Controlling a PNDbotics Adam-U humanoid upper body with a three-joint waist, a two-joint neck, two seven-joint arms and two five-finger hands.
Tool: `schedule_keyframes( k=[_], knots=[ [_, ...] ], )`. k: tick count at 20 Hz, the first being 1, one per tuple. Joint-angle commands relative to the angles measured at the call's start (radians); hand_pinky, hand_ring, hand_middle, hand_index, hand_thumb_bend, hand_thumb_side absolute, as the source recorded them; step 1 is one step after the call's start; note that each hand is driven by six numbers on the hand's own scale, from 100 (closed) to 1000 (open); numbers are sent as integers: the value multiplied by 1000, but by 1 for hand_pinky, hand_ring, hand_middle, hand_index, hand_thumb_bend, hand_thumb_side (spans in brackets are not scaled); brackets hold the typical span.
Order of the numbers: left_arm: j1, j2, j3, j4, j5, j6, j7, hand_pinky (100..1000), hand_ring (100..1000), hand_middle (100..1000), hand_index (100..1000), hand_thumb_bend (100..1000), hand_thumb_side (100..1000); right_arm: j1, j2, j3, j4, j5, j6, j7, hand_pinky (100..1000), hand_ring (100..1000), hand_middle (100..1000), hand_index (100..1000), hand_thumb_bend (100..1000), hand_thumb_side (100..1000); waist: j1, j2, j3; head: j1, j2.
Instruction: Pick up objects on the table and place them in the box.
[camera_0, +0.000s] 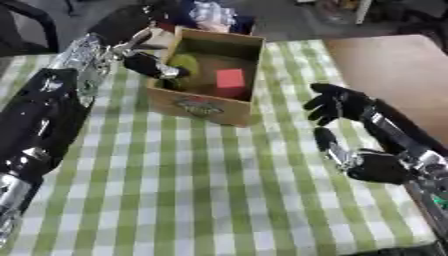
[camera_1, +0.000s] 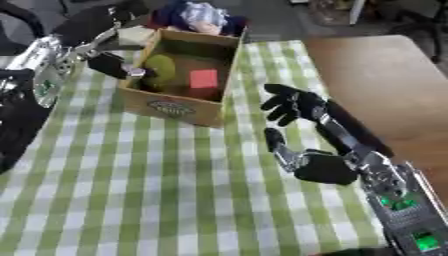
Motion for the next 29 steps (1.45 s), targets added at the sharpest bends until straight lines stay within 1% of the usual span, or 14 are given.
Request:
schedule_keyframes(
  k=[1,2,3,4,6,8,10,12,14,16,19,21,26,29],
  knots=[
    [18,73,24,-93,185,22,51,822,776,838,934,523,691,-9,-11,-12,-10,0,0,-4,667,721,747,974,100,529,-1,-14,7,-9,-16],
    [37,95,21,-138,264,32,54,816,753,805,909,449,678,-8,-12,-13,-10,1,0,-6,667,721,747,974,100,528,-1,-13,9,-10,-17],
    [65,121,23,-198,353,43,58,812,743,793,899,420,674,-8,-13,-15,-9,1,1,-8,667,721,748,974,100,528,-1,-13,13,-13,-18],
    [94,145,26,-255,430,62,60,803,728,773,882,353,662,-8,-14,-17,-9,2,1,-10,666,721,748,974,100,527,-1,-12,17,-16,-19],
    [168,182,36,-386,585,86,62,796,712,757,861,279,682,-9,-15,-19,-8,3,1,-14,666,722,748,975,100,527,-1,-11,24,-21,-20],
    [252,210,55,-506,732,108,61,786,698,747,849,256,693,-8,-16,-21,-7,5,2,-17,666,723,749,977,100,528,-1,-9,31,-24,-21],
    [305,226,68,-594,826,123,51,786,698,747,849,256,693,-8,-17,-22,-7,6,2,-19,666,723,749,977,100,528,0,-9,34,-25,-21],
    [333,231,78,-634,869,135,43,780,686,741,842,222,706,-8,-17,-22,-7,6,2,-20,665,724,751,982,100,526,0,-8,37,-26,-22],
    [460,210,116,-717,938,124,69,779,683,742,842,207,724,-6,-18,-27,-7,6,3,-26,665,726,753,985,100,527,-1,-7,45,-32,-21],
    [538,196,138,-783,985,130,82,779,682,742,841,204,727,-5,-20,-29,-7,7,4,-31,665,726,753,986,100,527,-2,-7,49,-34,-20],
    [569,193,148,-823,1009,146,85,779,682,742,841,204,727,-5,-20,-29,-6,7,4,-33,665,726,753,986,100,527,-2,-7,50,-34,-20],
    [584,182,156,-825,1019,152,83,782,685,747,842,179,758,-6,-19,-34,-7,7,5,-38,664,729,757,991,100,525,-5,-2,59,-37,-22],
    [707,76,190,-870,1016,114,49,783,683,744,836,162,771,-3,-19,-39,-7,9,8,-53,663,731,760,994,100,525,-6,0,69,-37,-7],
    [784,40,201,-909,1004,108,47,781,677,738,828,152,784,-4,-17,-37,-6,8,9,-56,663,731,761,995,100,526,-6,-1,70,-25,15]
  ],
)
